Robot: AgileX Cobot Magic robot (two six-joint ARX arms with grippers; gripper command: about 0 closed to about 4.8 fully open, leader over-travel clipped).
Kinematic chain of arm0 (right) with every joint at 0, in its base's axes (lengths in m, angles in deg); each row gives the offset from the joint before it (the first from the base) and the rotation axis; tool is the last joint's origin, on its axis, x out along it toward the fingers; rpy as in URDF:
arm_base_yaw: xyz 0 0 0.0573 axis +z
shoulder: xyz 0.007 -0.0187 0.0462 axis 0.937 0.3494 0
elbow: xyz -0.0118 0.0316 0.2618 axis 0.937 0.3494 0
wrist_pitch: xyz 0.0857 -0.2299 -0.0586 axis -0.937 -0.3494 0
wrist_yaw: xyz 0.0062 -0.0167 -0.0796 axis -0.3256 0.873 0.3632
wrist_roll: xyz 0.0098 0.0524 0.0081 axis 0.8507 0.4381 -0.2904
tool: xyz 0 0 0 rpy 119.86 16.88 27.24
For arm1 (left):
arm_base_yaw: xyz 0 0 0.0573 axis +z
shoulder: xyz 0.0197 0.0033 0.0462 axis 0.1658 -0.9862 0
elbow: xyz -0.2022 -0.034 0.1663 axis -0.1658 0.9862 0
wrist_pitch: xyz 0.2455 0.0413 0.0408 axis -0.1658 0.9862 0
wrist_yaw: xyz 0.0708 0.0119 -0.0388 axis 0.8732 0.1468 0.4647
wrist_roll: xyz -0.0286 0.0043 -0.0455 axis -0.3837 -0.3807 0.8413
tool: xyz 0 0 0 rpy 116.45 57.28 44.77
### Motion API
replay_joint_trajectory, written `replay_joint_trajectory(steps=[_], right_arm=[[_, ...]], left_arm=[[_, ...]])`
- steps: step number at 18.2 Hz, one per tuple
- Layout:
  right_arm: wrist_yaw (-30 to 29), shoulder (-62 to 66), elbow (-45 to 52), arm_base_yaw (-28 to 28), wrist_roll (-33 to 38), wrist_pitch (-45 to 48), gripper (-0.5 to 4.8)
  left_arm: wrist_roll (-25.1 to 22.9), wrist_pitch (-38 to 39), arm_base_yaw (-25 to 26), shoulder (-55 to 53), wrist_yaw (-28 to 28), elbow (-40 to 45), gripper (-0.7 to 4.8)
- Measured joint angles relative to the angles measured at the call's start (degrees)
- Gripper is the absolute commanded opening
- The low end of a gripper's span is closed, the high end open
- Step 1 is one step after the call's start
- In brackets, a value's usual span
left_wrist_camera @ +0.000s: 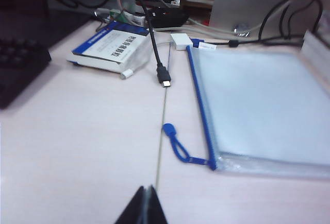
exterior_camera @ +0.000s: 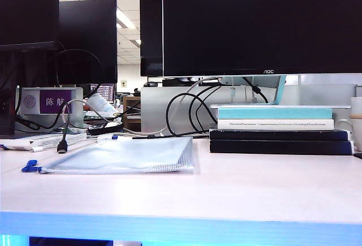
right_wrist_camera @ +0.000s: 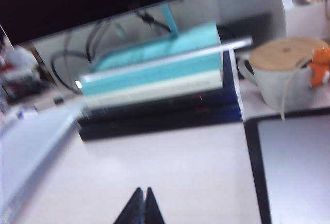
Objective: Pick up the transparent plastic file bag with a blue zipper and open its zipper.
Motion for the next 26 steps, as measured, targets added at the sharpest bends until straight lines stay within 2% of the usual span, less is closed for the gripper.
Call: replay_joint_trajectory(steps=[3, 8, 10, 12, 14, 16, 19, 21, 22, 24, 26], right_arm=[[0.0, 0.0, 0.0, 0.0, 0.7, 0.4, -0.06], [0.0, 0.0, 0.0, 0.0, 0.7, -4.4, -0.06], [-2.3, 0.0, -0.2, 0.0, 1.2, -4.2, -0.06], [-3.8, 0.1, -2.7, 0.1, 3.0, -3.0, -0.06], [-3.5, 0.1, -6.7, 0.1, 4.0, -1.0, -0.06], [-2.1, 1.3, -10.6, 0.1, 5.7, -1.0, -0.06], [-1.9, 9.1, -17.9, 0.1, 6.1, -1.7, -0.06], [-3.9, 18.6, -23.3, 0.1, 4.5, -3.5, -0.06], [-7.8, 26.8, -27.2, 0.1, 2.6, -4.4, -0.06], [-12.5, 35.5, -32.6, 0.1, 1.0, -4.9, -0.06], [-20.3, 43.7, -37.7, 0.1, 0.7, -4.4, -0.06]], left_arm=[[1.4, -0.8, 0.0, 0.0, -0.2, 0.0, -0.05], [1.7, -1.2, 0.0, 0.0, -0.3, 0.0, -0.05], [6.4, -1.6, -0.4, 0.0, -2.0, -0.7, -0.04], [15.4, -7.1, -1.3, 0.0, -6.0, -2.6, -0.04], [17.7, -13.8, -2.7, 0.0, -6.6, -4.6, -0.04], [18.1, -14.3, -2.9, 0.0, -4.1, -7.0, -0.04], [16.6, -8.8, -2.9, -1.1, -0.8, -11.7, -0.04], [12.5, -4.5, -2.9, -4.0, 2.0, -15.0, -0.05], [9.2, -0.8, -2.9, -6.9, 2.6, -17.7, -0.05], [5.1, 2.4, -2.9, -11.5, 2.6, -23.6, -0.05], [0.4, 6.1, -2.9, -17.4, 0.6, -31.0, -0.05]])
